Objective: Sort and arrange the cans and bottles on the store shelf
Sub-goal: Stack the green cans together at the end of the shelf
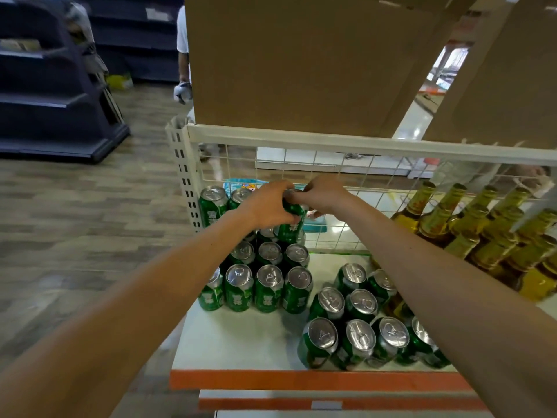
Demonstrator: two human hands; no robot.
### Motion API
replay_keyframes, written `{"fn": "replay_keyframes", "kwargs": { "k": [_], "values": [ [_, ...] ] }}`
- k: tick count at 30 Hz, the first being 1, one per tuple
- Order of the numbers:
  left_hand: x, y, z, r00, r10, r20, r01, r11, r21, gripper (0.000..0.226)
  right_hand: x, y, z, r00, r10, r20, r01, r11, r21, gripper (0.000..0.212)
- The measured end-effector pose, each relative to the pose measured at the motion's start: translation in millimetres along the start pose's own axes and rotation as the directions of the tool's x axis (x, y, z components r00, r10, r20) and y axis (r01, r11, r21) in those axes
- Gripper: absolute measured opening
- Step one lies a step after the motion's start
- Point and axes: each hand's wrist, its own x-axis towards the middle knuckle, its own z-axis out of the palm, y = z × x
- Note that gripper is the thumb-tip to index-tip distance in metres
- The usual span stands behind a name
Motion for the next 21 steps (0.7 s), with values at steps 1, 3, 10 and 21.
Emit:
{"fn": "replay_keyframes", "kwargs": {
  "k": [1, 3, 10, 21],
  "values": [
    [1.8, -2.0, -2.7, 1.000, -0.011, 0.013, 0.011, 0.999, 0.031, 0.076, 2.8, 2.9, 0.0, 1.000, -0.011, 0.001, 0.011, 0.999, 0.043, 0.057],
    [5.2, -7.6, -6.8, 0.999, -0.024, 0.029, 0.020, 0.993, 0.117, 0.073, 6.2, 11.2, -2.5, 1.000, -0.019, -0.024, 0.021, 0.995, 0.095, 0.051],
    [17.0, -21.1, -5.5, 0.999, 0.052, 0.015, -0.053, 0.871, 0.488, 0.062, 6.0, 63.7, 0.1, 0.999, 0.037, -0.006, -0.037, 0.998, -0.052, 0.046],
    [22.4, -34.3, -18.0, 0.999, -0.006, 0.044, -0.021, 0.807, 0.590, 0.065, 9.8, 103.0, 5.5, 0.993, 0.113, 0.016, -0.107, 0.973, -0.203, 0.045]
  ]
}}
